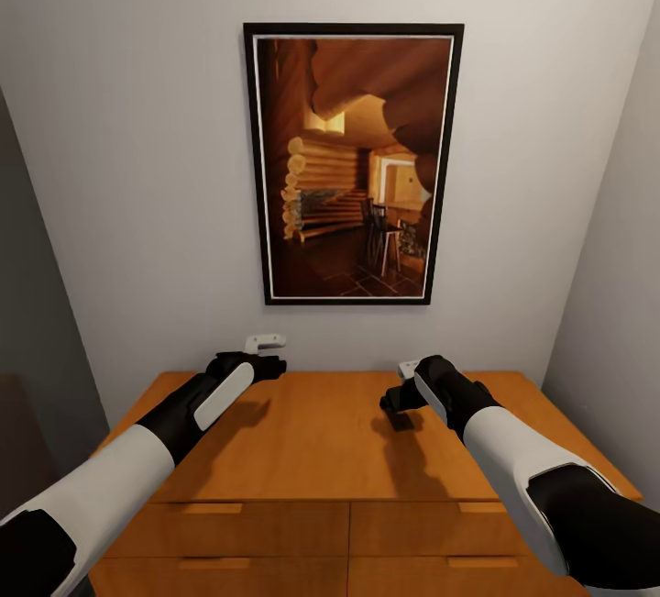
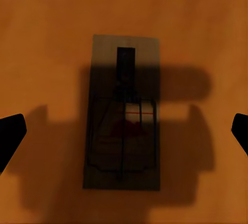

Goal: Take the four mousetraps from the cabinet in the bathroom and place them on the bathroom floor. Make sure all four end up on the same floor surface, and ensure that at least two of them are either under or directly next to the same bathroom sink.

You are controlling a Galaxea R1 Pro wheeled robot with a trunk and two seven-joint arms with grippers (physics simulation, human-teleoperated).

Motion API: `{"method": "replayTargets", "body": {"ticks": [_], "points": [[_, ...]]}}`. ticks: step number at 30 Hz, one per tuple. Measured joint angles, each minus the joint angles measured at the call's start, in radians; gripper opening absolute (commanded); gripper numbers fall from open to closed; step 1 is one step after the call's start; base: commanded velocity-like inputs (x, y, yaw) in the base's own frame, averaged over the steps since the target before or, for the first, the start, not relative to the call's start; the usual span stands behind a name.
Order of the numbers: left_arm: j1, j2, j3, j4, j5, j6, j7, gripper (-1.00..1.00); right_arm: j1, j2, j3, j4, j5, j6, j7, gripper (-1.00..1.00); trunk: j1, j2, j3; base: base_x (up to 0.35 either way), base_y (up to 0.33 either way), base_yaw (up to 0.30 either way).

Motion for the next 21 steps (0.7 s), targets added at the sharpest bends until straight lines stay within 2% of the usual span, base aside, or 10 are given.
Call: {"method": "replayTargets", "body": {"ticks": [8,21], "points": [[0.000,0.000,0.000,0.000,0.000,0.000,0.000,1.00,0.000,0.000,0.000,0.000,0.000,-0.001,0.001,1.00,0.031,-0.056,-0.025,0.000,0.000,0.000],[0.000,-0.001,0.000,0.000,0.000,0.000,0.000,1.00,0.000,0.000,0.000,0.000,0.000,-0.001,0.012,1.00,0.035,-0.063,-0.028,0.000,0.000,0.000]]}}
